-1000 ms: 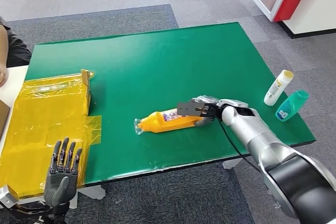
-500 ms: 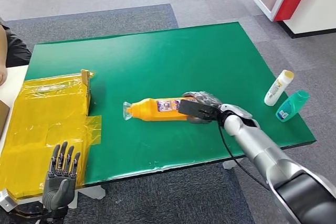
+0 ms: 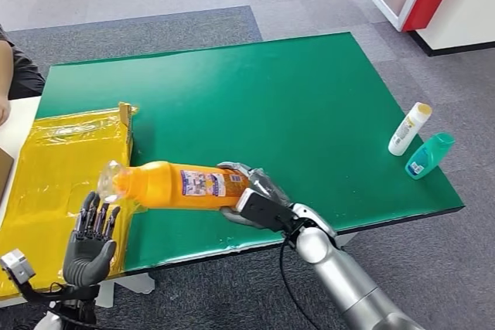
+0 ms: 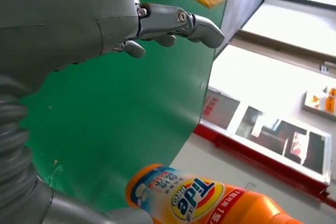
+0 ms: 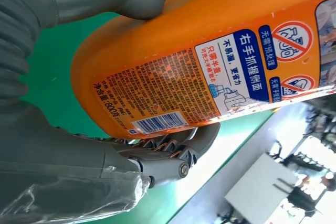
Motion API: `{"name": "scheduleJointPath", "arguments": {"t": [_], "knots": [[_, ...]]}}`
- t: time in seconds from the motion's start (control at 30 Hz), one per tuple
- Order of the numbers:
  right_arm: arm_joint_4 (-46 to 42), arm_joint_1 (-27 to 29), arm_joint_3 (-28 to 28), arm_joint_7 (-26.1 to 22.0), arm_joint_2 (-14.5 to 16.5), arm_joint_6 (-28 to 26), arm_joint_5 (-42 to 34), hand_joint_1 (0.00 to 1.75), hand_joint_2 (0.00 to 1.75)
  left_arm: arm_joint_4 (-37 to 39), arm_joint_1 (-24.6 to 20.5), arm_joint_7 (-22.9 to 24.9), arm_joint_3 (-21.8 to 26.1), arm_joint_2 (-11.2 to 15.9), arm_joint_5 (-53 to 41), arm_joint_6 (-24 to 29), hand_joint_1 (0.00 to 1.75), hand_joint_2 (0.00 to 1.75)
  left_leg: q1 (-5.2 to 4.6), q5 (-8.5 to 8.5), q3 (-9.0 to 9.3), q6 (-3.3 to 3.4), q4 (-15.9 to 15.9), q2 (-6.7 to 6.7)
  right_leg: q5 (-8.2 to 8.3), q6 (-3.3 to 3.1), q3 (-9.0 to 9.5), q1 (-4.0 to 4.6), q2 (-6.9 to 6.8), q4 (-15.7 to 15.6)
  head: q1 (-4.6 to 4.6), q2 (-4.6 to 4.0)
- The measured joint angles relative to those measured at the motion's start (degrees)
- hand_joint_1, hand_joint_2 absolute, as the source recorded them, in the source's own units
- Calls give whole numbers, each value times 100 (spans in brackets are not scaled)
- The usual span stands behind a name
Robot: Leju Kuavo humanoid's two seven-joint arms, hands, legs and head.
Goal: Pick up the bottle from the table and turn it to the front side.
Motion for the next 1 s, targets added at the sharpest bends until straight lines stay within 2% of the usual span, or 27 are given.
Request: {"name": "scheduleJointPath", "arguments": {"t": [0.1, 0.23, 0.37, 0.6, 0.67, 0.73, 0.77, 0.93, 1.0], "knots": [[197, -9, 9, -87, 324, -132, 216, 175, 175, -331, -215, 252, -505, 119, -25, 143, 0, 175, 0, 4, 0, 0, 0, -1, 4, 0, 2, 0, 0, 0, 0, 0], [588, -139, 1, -106, 607, -330, 437, 175, 175, -639, -442, 397, -1204, 346, -61, 207, 0, 175, -1, 8, 0, -1, 0, 0, 9, -2, 1, 0, 0, 1, 1, 0], [911, -267, -29, -146, 762, -478, 629, 175, 175, -823, -570, 460, -1686, 527, -113, 337, 0, 175, -1, 9, 0, -1, 0, 0, 9, -2, 1, 0, 0, 1, 0, 0], [1234, -312, -101, -156, 914, -529, 776, 175, 175, -1067, -667, 466, -2197, 739, -178, 584, 0, 175, -1, 8, 0, -1, 0, 0, 8, -2, 0, 0, 0, 1, 1, 0], [1295, -313, -133, -155, 947, -533, 810, 175, 175, -1129, -667, 477, -2271, 754, -265, 754, 13, 175, -1, 8, -1, -1, 0, 0, 8, -2, 0, 0, 0, 1, 0, 0], [1342, -313, -165, -148, 970, -534, 845, 175, 175, -1187, -664, 494, -2314, 758, -382, 934, 40, 175, -1, 8, -1, 0, 0, 0, 8, -2, 0, 0, 0, 1, 0, 0], [1364, -312, -184, -143, 979, -534, 862, 175, 175, -1221, -662, 509, -2326, 754, -453, 1023, 48, 175, -1, 8, 0, 0, 0, 0, 8, -2, 0, 0, 0, 1, -1, 0], [1439, -276, -262, -130, 1009, -526, 945, 175, 175, -1380, -657, 706, -2334, 684, -911, 1414, 72, 175, -1, 8, 0, -1, 0, 0, 8, -2, 0, 0, 0, 1, 0, 0], [1444, -220, -286, -130, 1011, -516, 982, 175, 175, -1419, -657, 853, -2328, 646, -1170, 1576, 111, 175, -1, 8, 0, 0, 0, 0, 8, -2, 1, 0, 0, 1, 0, 0]]}}
